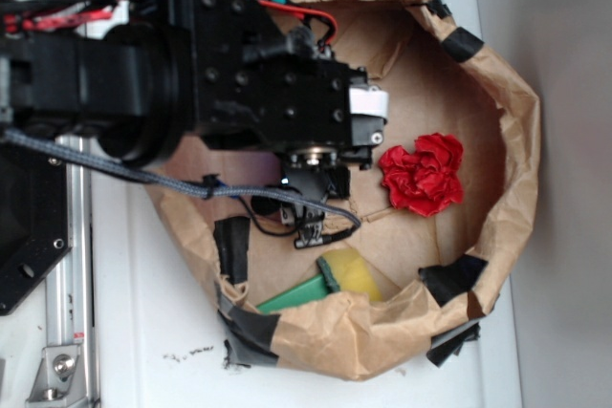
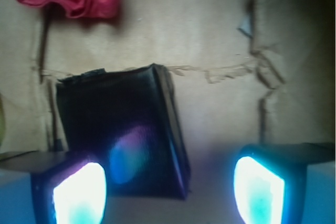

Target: Grab the black box.

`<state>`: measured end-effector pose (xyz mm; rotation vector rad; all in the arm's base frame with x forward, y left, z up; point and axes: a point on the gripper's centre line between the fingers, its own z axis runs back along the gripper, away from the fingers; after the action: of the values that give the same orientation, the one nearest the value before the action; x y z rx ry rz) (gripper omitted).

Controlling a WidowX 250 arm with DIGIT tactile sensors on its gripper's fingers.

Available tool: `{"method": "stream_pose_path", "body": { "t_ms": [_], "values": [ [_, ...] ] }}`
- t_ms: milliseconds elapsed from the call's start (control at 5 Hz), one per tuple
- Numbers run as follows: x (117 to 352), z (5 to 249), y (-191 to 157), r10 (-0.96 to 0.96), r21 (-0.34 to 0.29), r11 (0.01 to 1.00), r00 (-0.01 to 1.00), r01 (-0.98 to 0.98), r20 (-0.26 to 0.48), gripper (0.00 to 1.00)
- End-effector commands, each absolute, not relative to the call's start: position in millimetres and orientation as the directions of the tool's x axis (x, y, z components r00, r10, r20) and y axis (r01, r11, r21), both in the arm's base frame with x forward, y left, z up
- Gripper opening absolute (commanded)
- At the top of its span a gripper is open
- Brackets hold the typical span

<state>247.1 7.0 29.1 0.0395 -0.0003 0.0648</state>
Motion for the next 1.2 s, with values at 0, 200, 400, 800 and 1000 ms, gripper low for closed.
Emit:
{"method": "stream_pose_path", "body": {
  "t_ms": [0, 200, 400, 800, 1000],
  "values": [
    [260, 30, -6, 0.032, 0.008, 0.999, 0.999, -0.033, 0.042, 1.00],
    [265, 42, 1, 0.065, 0.023, 0.997, 0.995, -0.067, 0.078, 0.00],
    [260, 58, 11, 0.090, 0.015, 0.996, 0.991, -0.092, 0.102, 0.00],
    [228, 139, 53, 0.196, -0.003, 0.980, 0.956, -0.200, 0.218, 0.00],
    [218, 162, 68, 0.228, -0.021, 0.973, 0.946, -0.229, 0.232, 0.00]
  ]
}}
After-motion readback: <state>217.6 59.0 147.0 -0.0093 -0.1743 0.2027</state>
